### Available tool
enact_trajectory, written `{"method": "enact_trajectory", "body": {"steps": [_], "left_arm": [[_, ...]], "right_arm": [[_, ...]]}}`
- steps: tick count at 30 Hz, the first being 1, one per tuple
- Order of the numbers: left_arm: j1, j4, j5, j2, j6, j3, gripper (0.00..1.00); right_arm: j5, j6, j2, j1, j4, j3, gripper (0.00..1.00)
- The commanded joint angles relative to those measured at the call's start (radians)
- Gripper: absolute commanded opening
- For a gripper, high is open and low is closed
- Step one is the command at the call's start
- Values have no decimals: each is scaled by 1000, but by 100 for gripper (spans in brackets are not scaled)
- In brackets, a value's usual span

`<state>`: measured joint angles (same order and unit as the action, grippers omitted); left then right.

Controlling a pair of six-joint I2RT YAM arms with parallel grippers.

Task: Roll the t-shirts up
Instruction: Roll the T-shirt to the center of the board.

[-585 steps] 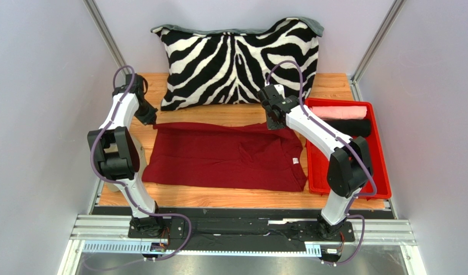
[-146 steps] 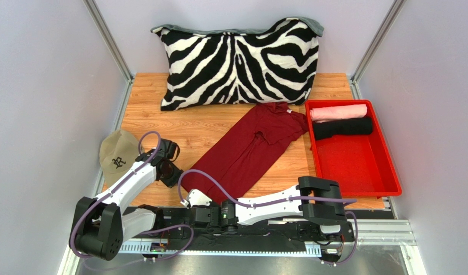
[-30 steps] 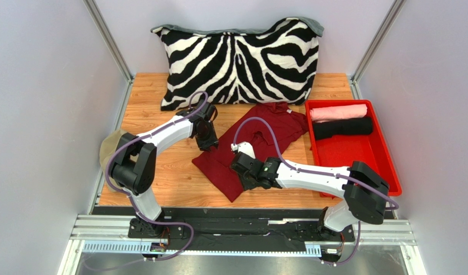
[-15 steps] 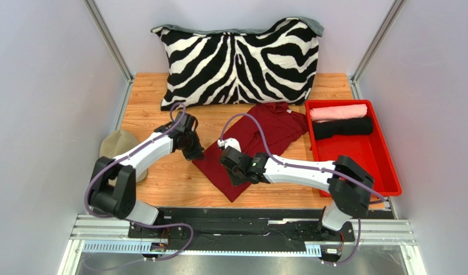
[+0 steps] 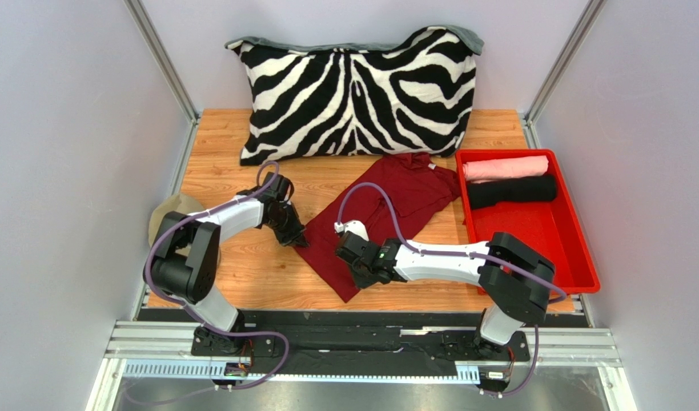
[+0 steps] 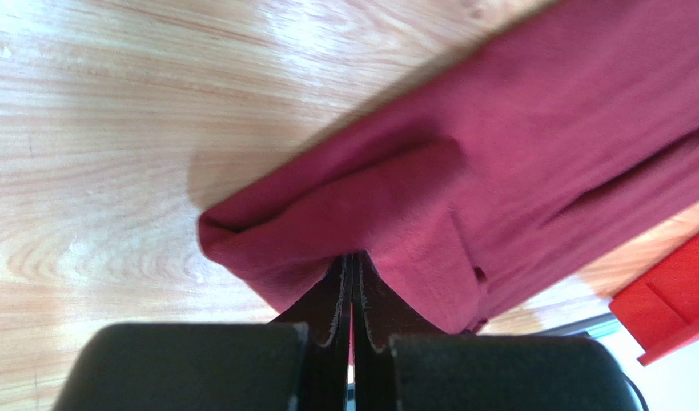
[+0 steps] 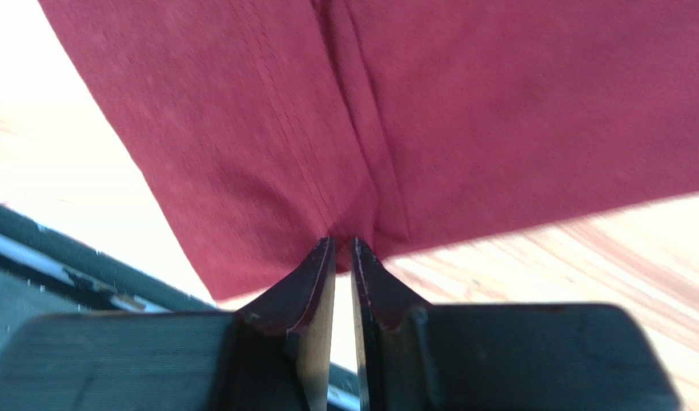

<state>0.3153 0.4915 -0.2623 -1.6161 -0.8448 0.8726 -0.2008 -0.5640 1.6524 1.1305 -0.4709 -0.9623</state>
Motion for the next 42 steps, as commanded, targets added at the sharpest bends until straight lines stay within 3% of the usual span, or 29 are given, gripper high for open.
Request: {"method": "enact_trajectory", "body": {"steps": [1,5,10,16,20,31,35,38,42], "left_arm": [[2,31,-26,133,21,42,0],[7,41,23,170,-3,9,0],[-18,30,17,91,4,26,0],[-41,29,52,-50,26,103,0],[-53,27,67,-111,33,117,0],[-56,35,66,-148,21,129,0],[-56,42,72,-162,16,143,0],[-56,50,75,-165,18,152,0],[-56,48,71,-168,16,158,0]], "right_arm": [[-43,25,-86,2,-103,-90,20],[-26,58,-43,2,-92,-205,21],[29,87,110,3,-63,-363,19],[60,69,259,3,-23,-401,19],[61,49,313,3,-23,-369,17],[14,-7,83,32,4,-125,24],[20,-19,89,51,-9,-93,22],[24,-28,58,58,11,-59,27],[20,-43,101,58,20,-24,23]]}}
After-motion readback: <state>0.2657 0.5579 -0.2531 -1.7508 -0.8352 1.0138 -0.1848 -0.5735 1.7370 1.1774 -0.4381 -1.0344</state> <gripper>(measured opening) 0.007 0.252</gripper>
